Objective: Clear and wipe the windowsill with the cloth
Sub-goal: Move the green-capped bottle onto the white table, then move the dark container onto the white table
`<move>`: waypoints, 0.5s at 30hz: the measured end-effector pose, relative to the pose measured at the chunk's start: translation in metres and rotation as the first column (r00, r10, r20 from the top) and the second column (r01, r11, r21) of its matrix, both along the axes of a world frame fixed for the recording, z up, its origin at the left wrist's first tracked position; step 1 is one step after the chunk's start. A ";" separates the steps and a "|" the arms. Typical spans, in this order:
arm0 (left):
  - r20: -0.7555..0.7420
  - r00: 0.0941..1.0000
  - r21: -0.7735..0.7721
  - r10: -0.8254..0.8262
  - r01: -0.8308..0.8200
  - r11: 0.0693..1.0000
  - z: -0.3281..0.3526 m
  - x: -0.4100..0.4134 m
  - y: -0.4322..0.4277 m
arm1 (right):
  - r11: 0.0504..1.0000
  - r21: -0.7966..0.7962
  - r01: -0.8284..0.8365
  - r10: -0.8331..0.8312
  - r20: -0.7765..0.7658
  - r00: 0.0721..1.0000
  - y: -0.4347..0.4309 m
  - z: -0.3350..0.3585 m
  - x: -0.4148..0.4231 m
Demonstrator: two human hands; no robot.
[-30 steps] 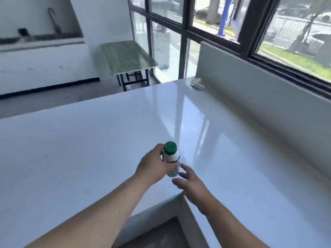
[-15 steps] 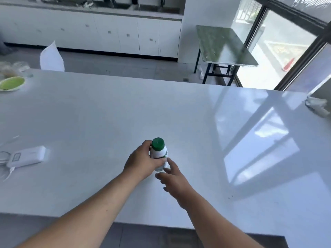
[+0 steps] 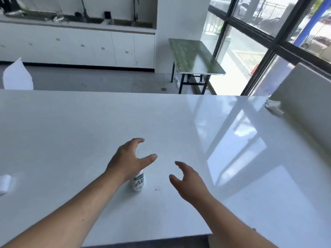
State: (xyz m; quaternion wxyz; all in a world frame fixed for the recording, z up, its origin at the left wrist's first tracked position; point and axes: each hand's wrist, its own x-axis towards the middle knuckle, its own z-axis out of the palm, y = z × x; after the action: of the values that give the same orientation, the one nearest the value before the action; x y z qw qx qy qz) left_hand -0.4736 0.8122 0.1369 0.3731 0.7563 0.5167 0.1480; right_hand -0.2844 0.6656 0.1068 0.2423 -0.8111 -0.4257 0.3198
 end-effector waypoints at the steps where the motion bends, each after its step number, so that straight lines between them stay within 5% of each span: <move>1: -0.043 0.998 0.046 -0.053 0.055 0.997 0.012 0.020 -0.002 | 0.999 0.027 0.030 -0.032 0.079 0.996 -0.015 0.011 0.024; 5: -0.175 0.940 0.104 -0.293 0.313 0.944 0.045 0.134 -0.047 | 0.979 0.089 0.184 -0.203 0.323 0.924 -0.109 0.055 0.120; 9: -0.202 0.825 0.111 -0.528 0.555 0.824 0.063 0.258 -0.143 | 0.903 0.087 0.420 -0.416 0.412 0.811 -0.250 0.081 0.196; 15: -0.190 0.548 0.134 -0.814 0.836 0.532 0.083 0.411 -0.351 | 0.601 0.118 0.791 -0.760 0.390 0.519 -0.502 0.088 0.244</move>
State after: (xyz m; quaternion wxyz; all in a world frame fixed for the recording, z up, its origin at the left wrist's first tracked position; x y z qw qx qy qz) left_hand -0.0628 0.4615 0.2194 0.2896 0.9516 0.0980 -0.0322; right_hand -0.0404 0.1633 0.1952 0.2361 -0.9704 -0.0472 0.0202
